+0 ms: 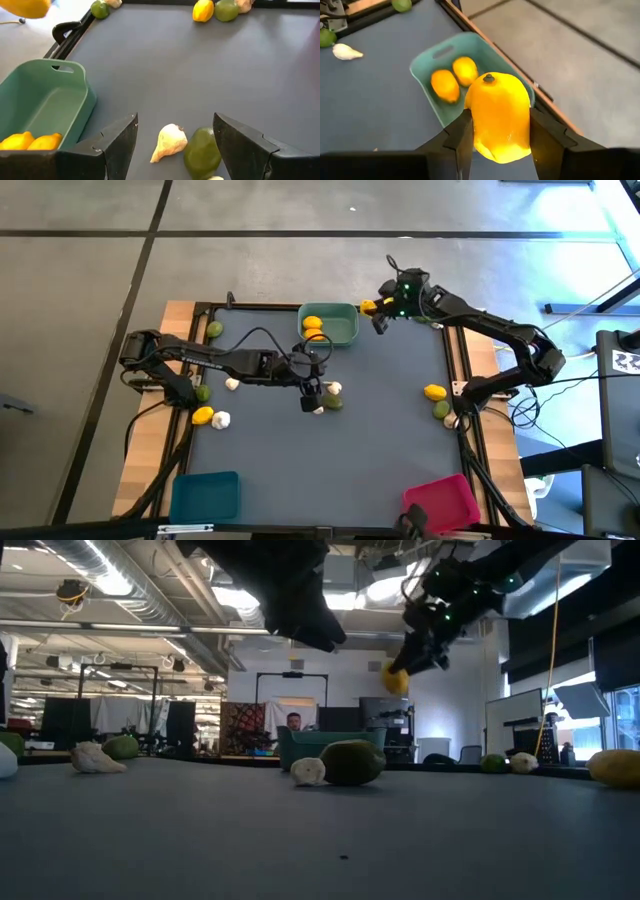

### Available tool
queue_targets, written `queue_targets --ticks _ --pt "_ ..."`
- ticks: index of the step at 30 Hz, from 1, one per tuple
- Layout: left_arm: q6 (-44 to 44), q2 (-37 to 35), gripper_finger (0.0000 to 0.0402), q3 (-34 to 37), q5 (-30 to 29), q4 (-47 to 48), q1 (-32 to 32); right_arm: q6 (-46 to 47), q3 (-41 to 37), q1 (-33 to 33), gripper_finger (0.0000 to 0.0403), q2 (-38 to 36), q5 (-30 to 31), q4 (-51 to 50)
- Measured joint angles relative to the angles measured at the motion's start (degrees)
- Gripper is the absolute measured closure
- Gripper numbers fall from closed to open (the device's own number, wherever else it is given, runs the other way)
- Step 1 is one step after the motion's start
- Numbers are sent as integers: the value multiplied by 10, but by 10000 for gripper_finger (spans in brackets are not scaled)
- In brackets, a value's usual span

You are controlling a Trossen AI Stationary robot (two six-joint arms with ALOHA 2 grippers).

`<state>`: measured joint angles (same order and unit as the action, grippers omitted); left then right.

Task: Sort produce into baskets
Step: Put the green lemon into the green bin

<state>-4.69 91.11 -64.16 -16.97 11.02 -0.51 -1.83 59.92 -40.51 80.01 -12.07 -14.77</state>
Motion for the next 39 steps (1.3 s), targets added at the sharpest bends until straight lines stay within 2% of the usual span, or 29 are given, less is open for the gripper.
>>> queue_targets --ticks 10,17,31,39 --pt "-10 0 147 0 0 4 0 -1 0 65 251 8 50 104" --pt "-12 0 147 0 0 4 0 0 0 95 251 61 50 162" --pt "-14 0 147 0 0 4 0 -1 0 97 251 165 101 169" --pt "-16 0 147 0 0 4 0 -2 0 97 251 214 104 183"
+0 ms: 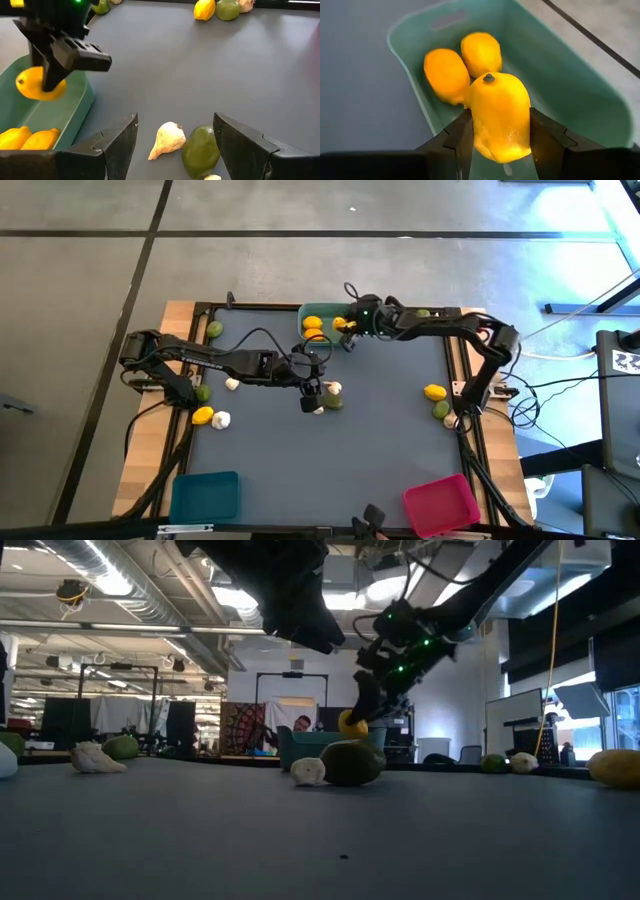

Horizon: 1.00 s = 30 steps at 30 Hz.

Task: Sort produce into baskets
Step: Put the green lemon into the green bin

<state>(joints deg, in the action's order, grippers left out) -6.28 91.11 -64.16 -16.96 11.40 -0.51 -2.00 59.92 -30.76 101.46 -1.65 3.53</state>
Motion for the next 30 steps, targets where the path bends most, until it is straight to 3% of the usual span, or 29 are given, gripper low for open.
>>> queue_targets --ticks 12,30 --pt "-4 0 147 0 0 0 0 0 0 0 251 46 26 0" --pt "-4 0 147 0 0 0 0 2 0 0 251 47 26 -6"
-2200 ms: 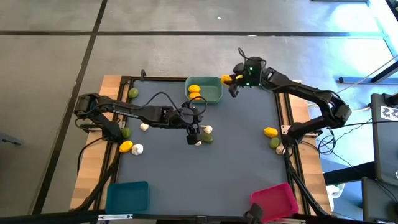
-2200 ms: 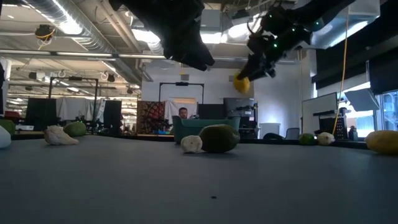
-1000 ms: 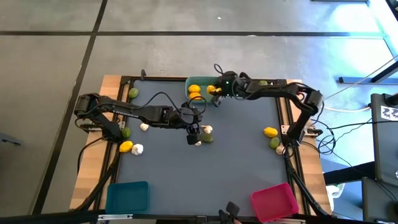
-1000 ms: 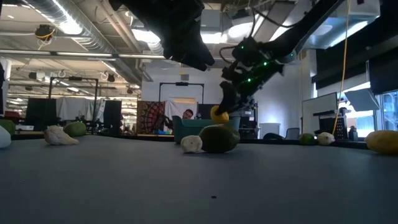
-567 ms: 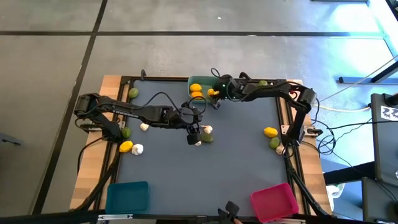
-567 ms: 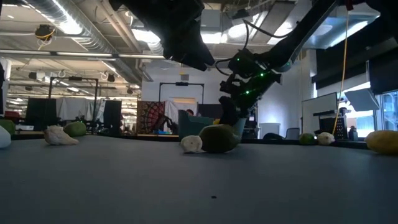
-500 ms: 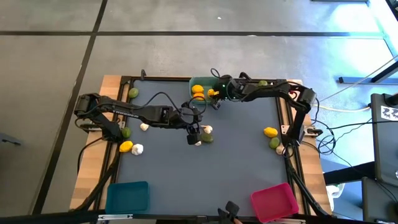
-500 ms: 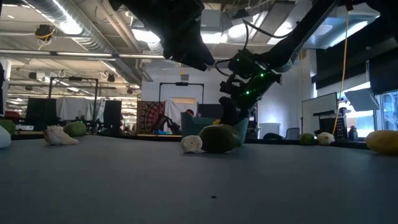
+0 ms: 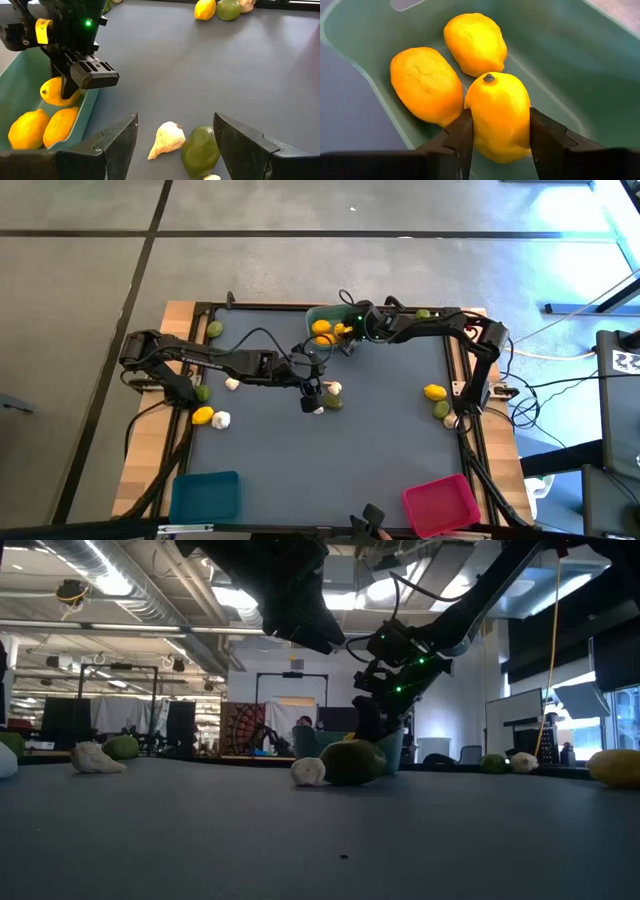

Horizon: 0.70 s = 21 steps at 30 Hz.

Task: Sort produce into baskets
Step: Put the green lemon into the green bin

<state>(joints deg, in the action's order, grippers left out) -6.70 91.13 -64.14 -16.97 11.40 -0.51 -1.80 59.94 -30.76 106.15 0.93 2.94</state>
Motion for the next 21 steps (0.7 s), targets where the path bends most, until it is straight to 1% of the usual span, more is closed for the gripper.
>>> queue_targets --ticks 3,5,12,15,18,21 --pt "0 0 147 0 0 0 0 0 0 0 248 0 -1 0" --pt "0 0 147 0 0 0 0 0 0 0 237 0 -3 0" --pt "-3 0 147 0 0 0 0 0 0 0 156 0 -1 0" --pt "-3 0 147 0 0 0 0 0 0 0 133 0 -1 1" --pt "-3 0 147 0 0 0 0 0 0 0 123 0 -1 1" --pt "-3 0 147 0 0 0 0 0 0 0 121 -3 0 1"
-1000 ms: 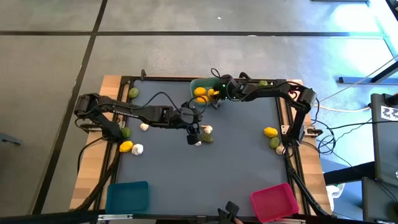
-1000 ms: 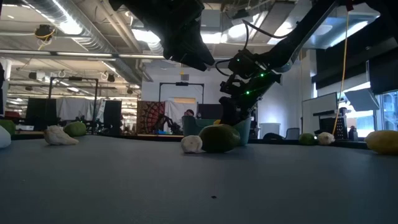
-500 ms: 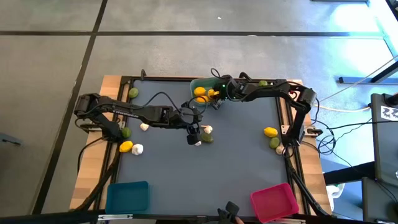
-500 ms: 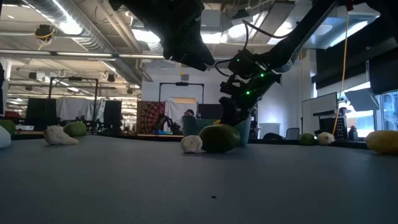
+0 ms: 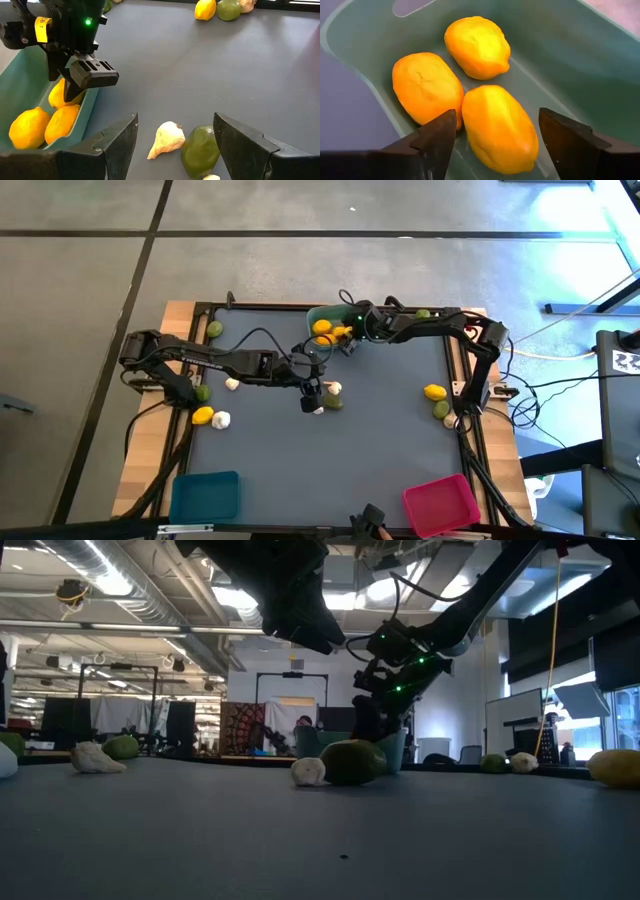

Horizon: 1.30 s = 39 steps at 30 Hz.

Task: Sort produce into baskets
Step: Put the green lemon into the green bin

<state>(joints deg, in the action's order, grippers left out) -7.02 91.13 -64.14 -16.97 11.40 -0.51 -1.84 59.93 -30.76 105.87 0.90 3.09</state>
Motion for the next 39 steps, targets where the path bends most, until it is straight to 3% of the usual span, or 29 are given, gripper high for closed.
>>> queue_targets --ticks 12,25,39 --pt "0 0 147 0 0 14 -3 -17 0 0 121 -78 0 -54" --pt "0 0 147 0 0 17 -3 -34 0 0 120 -210 0 -269" --pt "-1 0 147 0 0 18 -10 -32 0 1 120 -295 0 -551"
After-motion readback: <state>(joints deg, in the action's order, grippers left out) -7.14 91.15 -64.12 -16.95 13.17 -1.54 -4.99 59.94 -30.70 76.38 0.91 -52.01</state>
